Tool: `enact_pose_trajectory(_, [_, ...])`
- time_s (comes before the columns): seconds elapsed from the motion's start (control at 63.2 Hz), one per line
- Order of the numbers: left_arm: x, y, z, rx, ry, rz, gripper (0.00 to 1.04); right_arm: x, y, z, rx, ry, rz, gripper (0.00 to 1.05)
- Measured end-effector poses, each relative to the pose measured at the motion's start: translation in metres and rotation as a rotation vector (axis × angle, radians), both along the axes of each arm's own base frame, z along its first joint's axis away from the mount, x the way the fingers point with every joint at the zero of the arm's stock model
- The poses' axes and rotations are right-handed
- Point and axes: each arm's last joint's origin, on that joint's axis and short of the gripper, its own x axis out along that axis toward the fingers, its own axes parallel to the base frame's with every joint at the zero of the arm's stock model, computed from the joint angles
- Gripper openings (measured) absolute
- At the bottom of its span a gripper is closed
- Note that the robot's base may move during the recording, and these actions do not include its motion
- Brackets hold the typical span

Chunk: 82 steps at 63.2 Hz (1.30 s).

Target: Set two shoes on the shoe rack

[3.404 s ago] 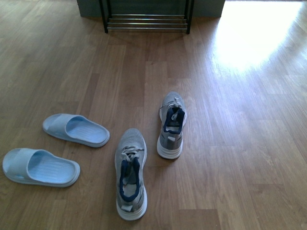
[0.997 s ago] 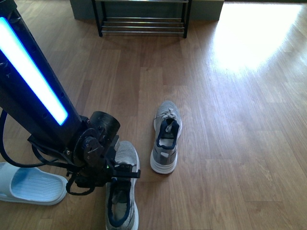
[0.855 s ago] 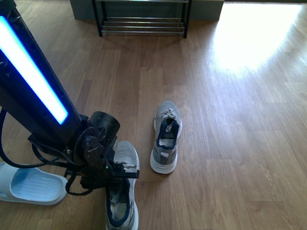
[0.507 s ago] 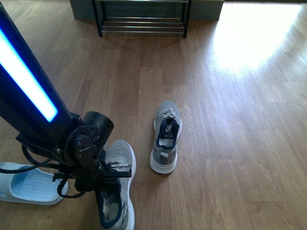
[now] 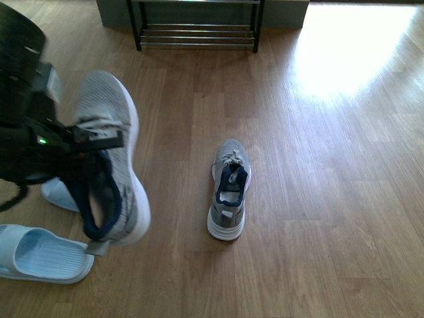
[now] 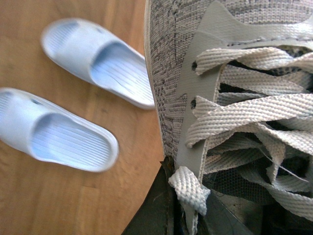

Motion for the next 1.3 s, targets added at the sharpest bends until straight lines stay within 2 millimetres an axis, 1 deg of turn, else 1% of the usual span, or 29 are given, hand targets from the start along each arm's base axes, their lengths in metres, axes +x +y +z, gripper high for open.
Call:
enact_pose_trajectory(0.079, [-0.023,0.012,0.033,0.101,-0.108,0.024,0.01,0.000,0.000,0.000,0.000,0.000,0.000,0.96])
enact_pose_trajectory(0.127, [-0.036,0.019,0.049,0.149,-0.153,0.048,0.01,0.000,0.000,0.000,0.000,0.000,0.000,0.96])
enact_pose_trajectory(0.174, [-0.055,0.028,0.067,0.208,-0.204,0.082,0.01,0.000,0.000,0.000,0.000,0.000,0.000,0.96])
enact_pose_trajectory(0.222, [-0.071,0.035,0.080,0.248,-0.234,0.116,0.01,0.000,0.000,0.000,0.000,0.000,0.000,0.96])
enact_pose_trajectory(0.237, [-0.079,0.038,0.086,0.267,-0.247,0.129,0.01,0.000,0.000,0.000,0.000,0.000,0.000,0.96])
enact_pose_trajectory(0.253, [-0.083,0.040,0.088,0.275,-0.254,0.136,0.01,0.000,0.000,0.000,0.000,0.000,0.000,0.96])
enact_pose_trajectory(0.332, [-0.117,0.050,0.106,0.305,-0.296,0.180,0.01,0.000,0.000,0.000,0.000,0.000,0.000,0.96])
enact_pose_trajectory(0.396, [-0.141,0.055,0.115,0.314,-0.320,0.193,0.01,0.000,0.000,0.000,0.000,0.000,0.000,0.96])
enact_pose_trajectory(0.475, [-0.158,0.059,0.122,0.298,-0.374,0.202,0.01,0.000,0.000,0.000,0.000,0.000,0.000,0.96])
enact_pose_trajectory(0.586, [-0.162,0.059,0.128,0.287,-0.414,0.200,0.01,0.000,0.000,0.000,0.000,0.000,0.002,0.96])
enact_pose_trajectory(1.298, [-0.162,0.059,0.127,0.296,-0.407,0.201,0.01,0.000,0.000,0.000,0.000,0.001,0.005,0.96])
